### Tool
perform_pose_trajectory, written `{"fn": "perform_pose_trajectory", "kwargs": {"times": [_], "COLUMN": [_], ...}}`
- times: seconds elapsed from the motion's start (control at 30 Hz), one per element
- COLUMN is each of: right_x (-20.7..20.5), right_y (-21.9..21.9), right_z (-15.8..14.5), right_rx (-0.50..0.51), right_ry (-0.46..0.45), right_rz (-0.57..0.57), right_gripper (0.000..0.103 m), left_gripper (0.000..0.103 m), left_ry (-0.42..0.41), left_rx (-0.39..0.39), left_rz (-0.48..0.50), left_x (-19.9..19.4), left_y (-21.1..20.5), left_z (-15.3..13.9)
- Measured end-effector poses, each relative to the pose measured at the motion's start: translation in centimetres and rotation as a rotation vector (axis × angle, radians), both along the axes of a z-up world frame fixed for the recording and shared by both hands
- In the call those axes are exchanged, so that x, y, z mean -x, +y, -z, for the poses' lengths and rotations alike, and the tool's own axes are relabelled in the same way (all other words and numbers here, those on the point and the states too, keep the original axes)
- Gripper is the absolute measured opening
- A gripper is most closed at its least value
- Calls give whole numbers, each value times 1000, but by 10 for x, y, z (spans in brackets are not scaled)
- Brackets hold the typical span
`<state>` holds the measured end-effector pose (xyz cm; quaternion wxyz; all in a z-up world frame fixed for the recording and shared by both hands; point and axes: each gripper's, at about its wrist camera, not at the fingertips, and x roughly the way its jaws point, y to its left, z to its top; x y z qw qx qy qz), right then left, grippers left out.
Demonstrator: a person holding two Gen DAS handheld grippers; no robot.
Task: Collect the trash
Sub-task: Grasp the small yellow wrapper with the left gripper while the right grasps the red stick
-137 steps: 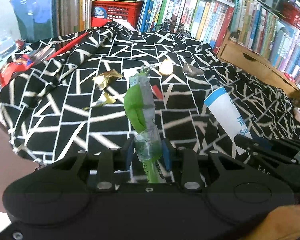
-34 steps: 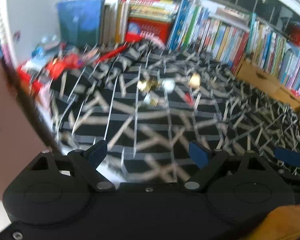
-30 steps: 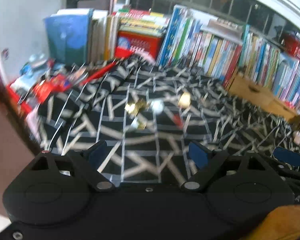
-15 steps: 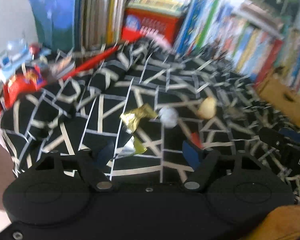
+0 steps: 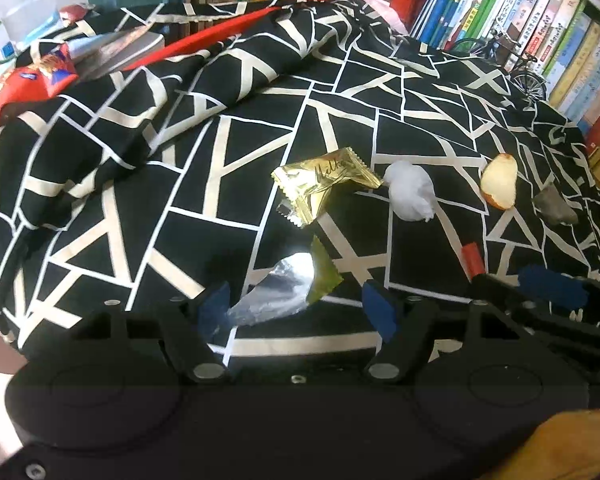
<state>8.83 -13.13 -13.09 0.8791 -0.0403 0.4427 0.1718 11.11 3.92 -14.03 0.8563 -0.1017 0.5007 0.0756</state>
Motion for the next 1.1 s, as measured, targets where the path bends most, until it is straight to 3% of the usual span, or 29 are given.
{"fn": "perform_pose_trajectory", "kwargs": {"times": [0.13,0.3,0.37,0.43,0.53,1.1], "right_x": [-6,-10,-10,-10,-10,-6], "right_y": [3,3,3,2,1,-9], "right_z": [8,16,16,16,15,5], "right_rx": [9,14,17,15,16,-7], "right_ry": [18,39,39,37,35,30], "right_rz": [-15,-6,-6,-8,-19,13], "right_gripper": [58,36,31,25,17,14], "left_gripper": [70,47,31,31,13,12], "left_ry": [5,0,-1,-8,-16,-76], "left_rx": [-2,1,1,-1,1,-58], "left_rz": [15,43,44,38,45,114], "left_x": [-9,-11,-12,-12,-11,2], "left_y": [-3,-10,-11,-13,-16,-35], "left_z": [3,0,0,-1,-2,-29]}}
